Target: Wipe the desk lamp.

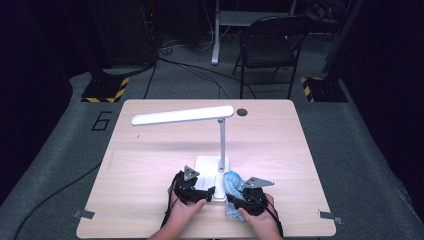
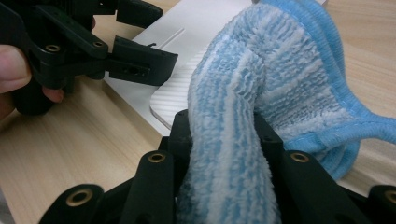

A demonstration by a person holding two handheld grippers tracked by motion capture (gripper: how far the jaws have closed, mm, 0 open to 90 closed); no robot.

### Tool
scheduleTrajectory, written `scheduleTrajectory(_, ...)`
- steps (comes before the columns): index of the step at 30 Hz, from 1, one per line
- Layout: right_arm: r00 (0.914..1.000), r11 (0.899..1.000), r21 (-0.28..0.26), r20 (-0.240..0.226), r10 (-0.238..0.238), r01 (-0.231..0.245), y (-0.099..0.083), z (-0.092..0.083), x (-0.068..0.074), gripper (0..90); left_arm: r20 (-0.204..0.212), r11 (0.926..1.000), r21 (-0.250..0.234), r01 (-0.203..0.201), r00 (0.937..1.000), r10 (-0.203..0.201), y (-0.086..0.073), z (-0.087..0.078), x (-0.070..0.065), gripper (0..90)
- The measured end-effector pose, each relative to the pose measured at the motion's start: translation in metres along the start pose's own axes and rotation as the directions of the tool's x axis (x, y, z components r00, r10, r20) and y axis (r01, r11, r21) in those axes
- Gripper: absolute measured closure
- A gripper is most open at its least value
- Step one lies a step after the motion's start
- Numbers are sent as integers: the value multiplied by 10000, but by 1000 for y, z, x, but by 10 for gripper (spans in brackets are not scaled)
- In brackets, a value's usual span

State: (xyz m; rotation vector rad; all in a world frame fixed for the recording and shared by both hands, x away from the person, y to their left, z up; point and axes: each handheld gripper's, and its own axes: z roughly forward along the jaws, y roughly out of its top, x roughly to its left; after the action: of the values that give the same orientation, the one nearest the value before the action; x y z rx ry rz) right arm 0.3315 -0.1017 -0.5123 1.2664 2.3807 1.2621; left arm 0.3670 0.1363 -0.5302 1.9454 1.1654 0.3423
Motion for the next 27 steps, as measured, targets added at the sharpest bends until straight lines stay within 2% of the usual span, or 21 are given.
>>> scheduleTrajectory(3, 9990, 9992, -25, -189, 398, -399, 2, 2, -5, 678, 3, 10000, -15, 15, 10000, -15, 0, 0, 0, 16)
scheduleTrajectory(6, 9989, 9990, -115, -169, 440, -442, 4, 5, -8, 679, -2, 10000, -25, 22, 10000, -22, 0, 0, 0, 16)
scheduleTrajectory(10, 9992, 9990, -219, 28, 395, -395, 8, 9, -13, 678, 1, 10000, -34, 36, 10000, -36, 0, 0, 0, 16)
scheduleTrajectory(11, 9991, 9988, -261, 67, 422, -420, 9, 10, -14, 678, 3, 9999, 59, -86, 10000, 86, 0, 0, 1, 16)
scheduleTrajectory(15, 9987, 9987, -258, 237, 453, -447, 14, 14, -18, 676, 10, 9999, 97, -139, 9999, 139, 0, -1, 1, 16)
scheduleTrajectory(19, 9974, 9976, -331, 349, 626, -614, 19, 18, -23, 673, 12, 9999, 98, -130, 9999, 130, 0, -1, 1, 16)
scheduleTrajectory(22, 9949, 9945, -574, 438, 907, -881, 22, 22, -29, 665, 19, 9999, 88, -73, 10000, 73, 0, -1, 1, 16)
scheduleTrajectory(25, 9936, 9933, -758, 660, 920, -869, 23, 23, -30, 632, 16, 9999, 98, -125, 9999, 125, 0, -1, 1, 16)
scheduleTrajectory(27, 9932, 9946, -850, 950, 669, -588, 22, 21, -29, 595, 24, 9999, 104, -129, 9999, 129, 0, -1, 1, 16)
